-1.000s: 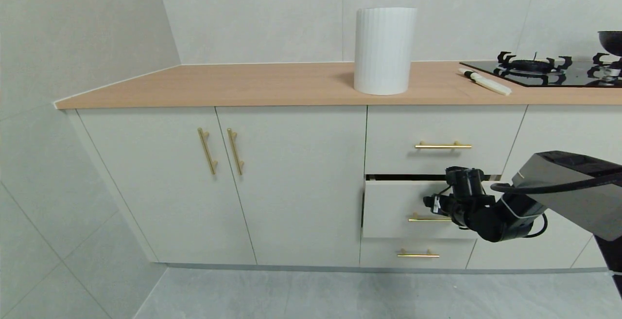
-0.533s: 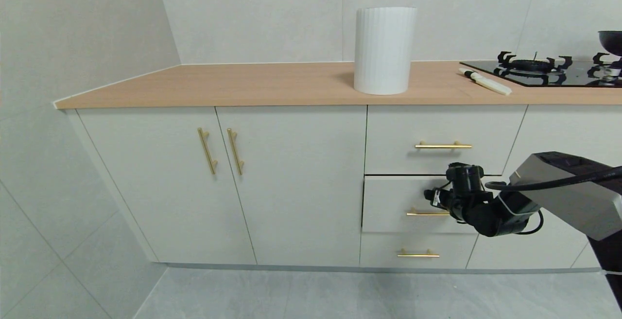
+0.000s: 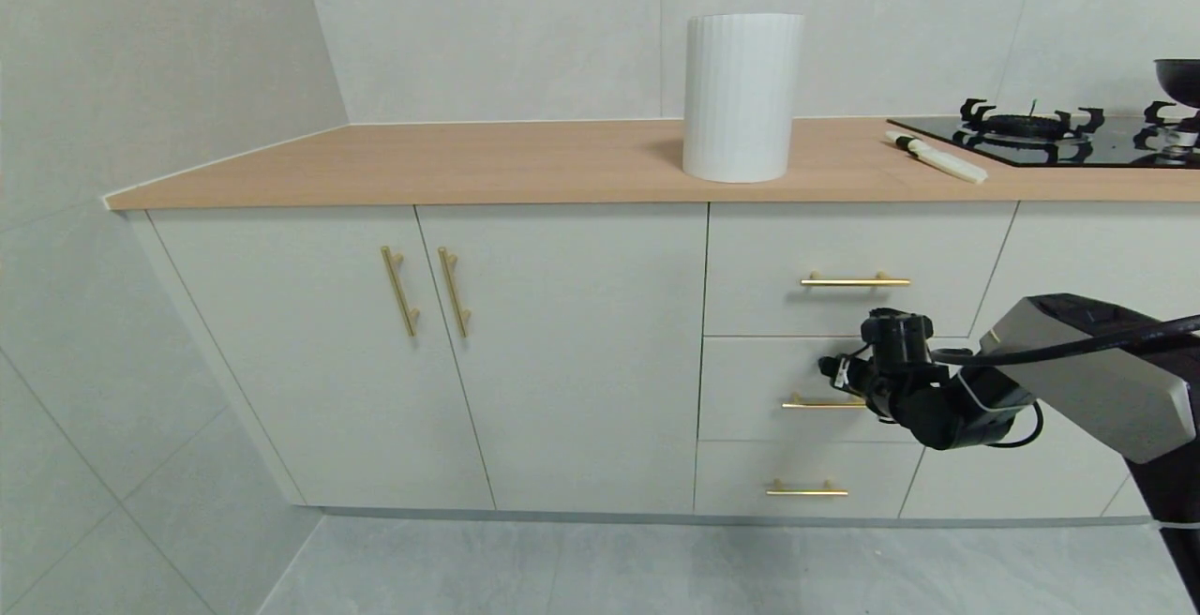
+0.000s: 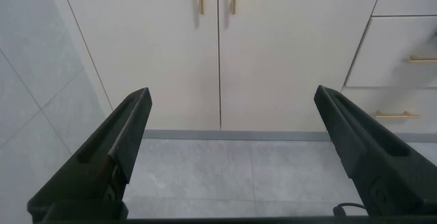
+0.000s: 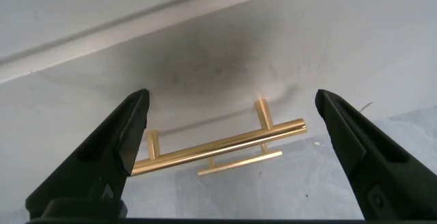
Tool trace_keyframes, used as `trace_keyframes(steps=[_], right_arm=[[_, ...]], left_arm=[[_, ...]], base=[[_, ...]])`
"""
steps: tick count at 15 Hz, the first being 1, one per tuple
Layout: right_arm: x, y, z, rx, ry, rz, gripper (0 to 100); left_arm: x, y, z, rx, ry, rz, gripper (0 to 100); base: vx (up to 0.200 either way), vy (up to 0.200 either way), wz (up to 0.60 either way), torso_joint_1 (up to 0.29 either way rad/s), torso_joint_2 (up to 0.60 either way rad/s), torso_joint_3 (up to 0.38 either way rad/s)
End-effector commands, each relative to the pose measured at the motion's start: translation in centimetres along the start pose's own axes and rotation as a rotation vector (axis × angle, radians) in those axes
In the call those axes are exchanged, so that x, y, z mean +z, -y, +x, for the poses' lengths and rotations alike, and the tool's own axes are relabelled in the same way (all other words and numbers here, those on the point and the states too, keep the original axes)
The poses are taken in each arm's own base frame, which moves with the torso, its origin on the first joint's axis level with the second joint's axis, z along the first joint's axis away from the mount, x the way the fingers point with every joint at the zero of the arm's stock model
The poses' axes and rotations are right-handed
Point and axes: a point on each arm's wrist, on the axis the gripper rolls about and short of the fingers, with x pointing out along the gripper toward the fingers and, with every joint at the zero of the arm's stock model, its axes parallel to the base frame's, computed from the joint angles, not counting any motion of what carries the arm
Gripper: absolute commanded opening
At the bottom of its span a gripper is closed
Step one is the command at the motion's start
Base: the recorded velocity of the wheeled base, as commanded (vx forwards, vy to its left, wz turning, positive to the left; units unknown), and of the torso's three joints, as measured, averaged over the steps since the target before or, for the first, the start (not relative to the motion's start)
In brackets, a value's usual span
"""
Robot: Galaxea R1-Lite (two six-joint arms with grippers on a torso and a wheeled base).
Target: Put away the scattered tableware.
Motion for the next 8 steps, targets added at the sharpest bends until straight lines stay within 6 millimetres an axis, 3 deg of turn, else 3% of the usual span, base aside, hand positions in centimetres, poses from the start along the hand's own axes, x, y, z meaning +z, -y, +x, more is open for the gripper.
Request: trace_keyframes(steps=[1,8], right_arm=[[0.0,0.01,0.12,0.0,0.001,0.001,100],[0.26,-0.12,0.5,0.003,0.016,0.031,100]], left_arm=[[0.0,0.0,0.0,0.0,-0.001,0.0,100],[0.0,0.0,0.0,0.0,-0.001,0.0,100]], base=[[0.0,0.0,0.0,0.0,0.0,0.0],[0.0,0.0,0.0,0.0,0.0,0.0]])
